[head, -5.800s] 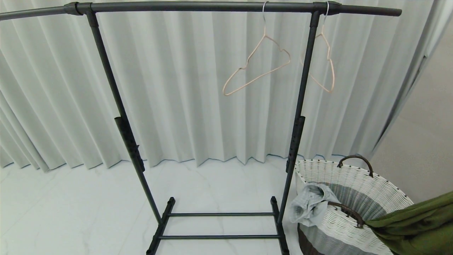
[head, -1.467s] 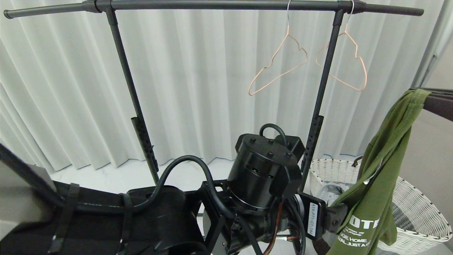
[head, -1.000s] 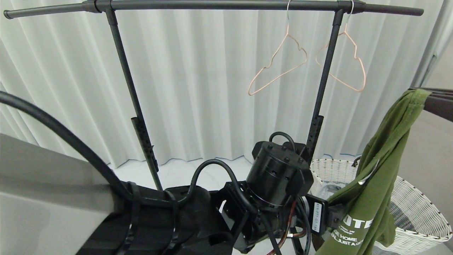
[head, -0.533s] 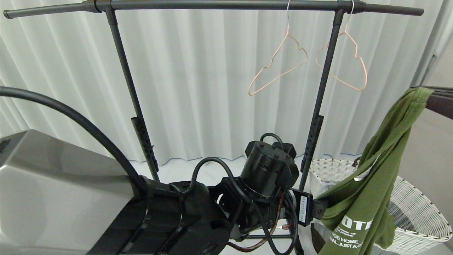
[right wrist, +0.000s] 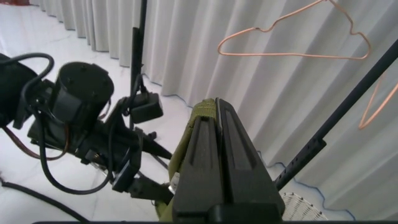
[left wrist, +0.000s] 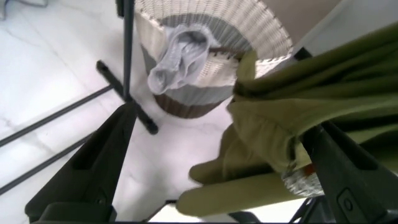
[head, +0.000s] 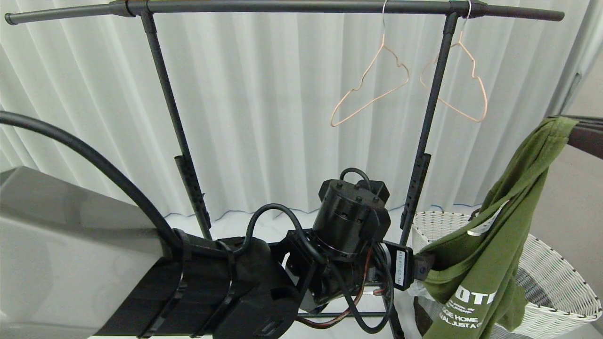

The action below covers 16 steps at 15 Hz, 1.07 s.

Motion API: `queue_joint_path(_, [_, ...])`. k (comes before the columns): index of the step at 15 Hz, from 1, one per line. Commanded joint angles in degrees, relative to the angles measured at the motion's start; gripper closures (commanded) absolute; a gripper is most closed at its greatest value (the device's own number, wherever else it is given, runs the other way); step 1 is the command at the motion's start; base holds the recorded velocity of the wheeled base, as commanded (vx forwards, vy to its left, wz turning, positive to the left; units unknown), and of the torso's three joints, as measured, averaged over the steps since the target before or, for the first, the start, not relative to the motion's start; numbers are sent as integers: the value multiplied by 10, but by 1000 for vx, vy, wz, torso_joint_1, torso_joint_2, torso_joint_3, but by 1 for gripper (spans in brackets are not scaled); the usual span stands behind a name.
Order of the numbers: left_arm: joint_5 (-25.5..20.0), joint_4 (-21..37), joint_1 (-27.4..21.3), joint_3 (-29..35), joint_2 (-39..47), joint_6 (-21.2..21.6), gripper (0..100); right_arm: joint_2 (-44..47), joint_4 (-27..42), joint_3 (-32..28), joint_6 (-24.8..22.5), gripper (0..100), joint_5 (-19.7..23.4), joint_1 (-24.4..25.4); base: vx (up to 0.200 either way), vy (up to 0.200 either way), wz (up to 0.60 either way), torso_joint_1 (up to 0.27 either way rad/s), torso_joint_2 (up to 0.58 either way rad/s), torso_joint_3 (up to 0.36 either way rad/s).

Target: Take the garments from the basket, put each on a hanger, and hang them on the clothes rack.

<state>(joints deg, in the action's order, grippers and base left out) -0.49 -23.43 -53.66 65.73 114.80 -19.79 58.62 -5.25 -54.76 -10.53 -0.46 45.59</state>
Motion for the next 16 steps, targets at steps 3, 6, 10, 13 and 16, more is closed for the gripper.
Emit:
queue_joint_path(3, [0,0,2,-18,-3,-1,100,-10,1,1,0,100,-1,0,0,0,0,0,0,0])
queue_joint_path(6, [33,0,2,-26,-2,13,100,-11,2,4,0,100,-2,-2,0,0,0,0,0,0])
queue_joint_path(10, [95,-1,1,-46,-17,95,100,-11,2,17,0,100,-2,-11,0,0,0,0,0,0])
queue_joint_path(13, [99,1,6,-66,-70,96,100,-11,-3,42,1,100,-2,-17,0,0,0,0,0,0])
queue_joint_path(16, [100,11,7,-109,-156,95,100,-11,-5,46,-1,100,-2,-17,0,0,0,0,0,0])
